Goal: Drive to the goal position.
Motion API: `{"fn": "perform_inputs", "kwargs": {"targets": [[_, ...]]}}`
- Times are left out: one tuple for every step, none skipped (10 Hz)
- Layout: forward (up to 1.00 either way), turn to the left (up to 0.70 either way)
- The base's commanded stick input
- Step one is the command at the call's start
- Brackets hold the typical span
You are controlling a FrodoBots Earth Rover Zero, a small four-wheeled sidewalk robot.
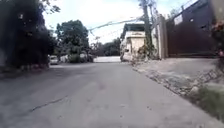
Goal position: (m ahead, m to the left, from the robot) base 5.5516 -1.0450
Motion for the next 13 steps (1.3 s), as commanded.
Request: {"fn": "perform_inputs", "kwargs": {"targets": [[0.7, 0.0], [0.7, 0.0], [0.7, 0.0], [0.7, 0.0], [0.7, 0.0], [0.7, 0.0], [0.7, 0.0], [0.7, 0.0], [0.7, 0.0], [0.7, 0.0], [0.7, 0.0], [0.7, 0.0], [0.7, 0.0]]}}
